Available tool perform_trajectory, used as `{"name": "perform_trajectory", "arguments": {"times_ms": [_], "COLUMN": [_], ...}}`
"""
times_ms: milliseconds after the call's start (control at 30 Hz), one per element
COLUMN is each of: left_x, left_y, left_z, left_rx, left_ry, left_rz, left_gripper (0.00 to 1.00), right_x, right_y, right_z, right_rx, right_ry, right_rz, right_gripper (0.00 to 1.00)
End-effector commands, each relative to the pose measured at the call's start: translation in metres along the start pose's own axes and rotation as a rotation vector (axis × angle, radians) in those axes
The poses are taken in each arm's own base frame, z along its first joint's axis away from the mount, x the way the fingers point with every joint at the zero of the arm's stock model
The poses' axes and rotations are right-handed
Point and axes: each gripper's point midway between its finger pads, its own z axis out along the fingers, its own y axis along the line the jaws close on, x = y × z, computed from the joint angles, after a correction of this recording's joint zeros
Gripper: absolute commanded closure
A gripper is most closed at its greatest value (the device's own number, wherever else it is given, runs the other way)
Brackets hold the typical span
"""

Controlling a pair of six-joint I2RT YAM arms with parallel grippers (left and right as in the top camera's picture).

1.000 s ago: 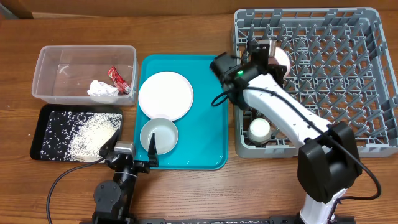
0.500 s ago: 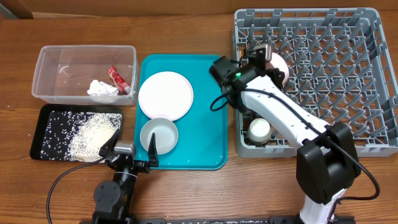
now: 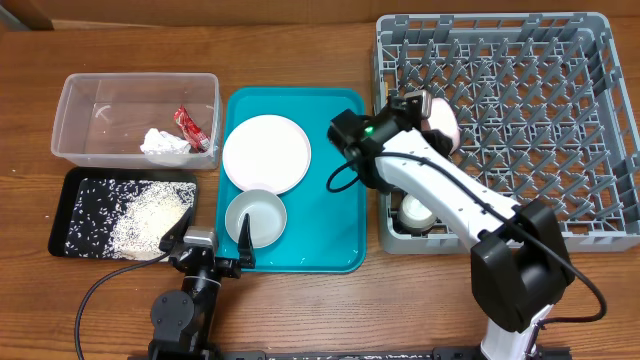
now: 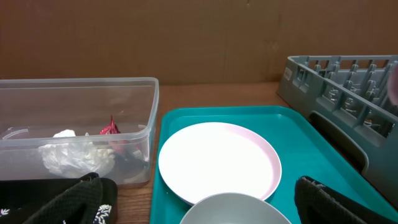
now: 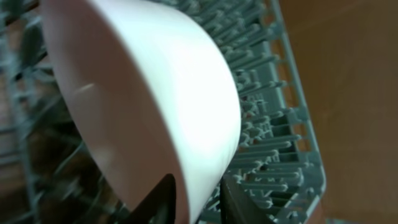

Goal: Sort waste into correct bins and load items into the dishwasher
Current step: 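Release the pink bowl and move the right gripper to the grey bowl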

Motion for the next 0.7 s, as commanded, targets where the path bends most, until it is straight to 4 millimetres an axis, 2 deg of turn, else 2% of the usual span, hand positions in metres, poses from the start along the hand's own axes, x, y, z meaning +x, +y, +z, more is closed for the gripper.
{"name": "perform_trajectory", "arguments": {"times_ms": [0, 200, 367, 467, 567, 667], "left_x": [0.001, 0.001, 0.001, 0.001, 0.001, 0.001], "left_y": [0.004, 0.004, 0.004, 0.004, 0.004, 0.004], "left_z": [0.000, 0.000, 0.000, 0.000, 0.000, 0.000], "left_rx": [-0.018, -0.018, -0.018, -0.018, -0.018, -0.018], "left_ry": [0.001, 0.001, 0.001, 0.001, 0.001, 0.001], "left_rz": [0.019, 0.019, 0.019, 0.019, 0.019, 0.019], "left_gripper": [0.00, 0.00, 0.00, 0.00, 0.00, 0.00], "right_x": [0.010, 0.013, -0.001, -0.009, -0.013, -0.009], "right_y": [0.016, 0.022, 0.016, 0.021, 0.046, 0.090], "right_z": [-0.007, -0.013, -0.028, -0.046, -0.071, -0.107], "right_rx": [-0.062, -0.095, -0.146, -0.265, -0.485, -0.798], "right_ry": [0.032, 0.045, 0.049, 0.083, 0.139, 0.208], "right_rz": [0.002, -0.005, 0.038, 0.097, 0.075, -0.006], "right_gripper": [0.73, 0.66, 0.59, 0.56, 0.55, 0.50]}}
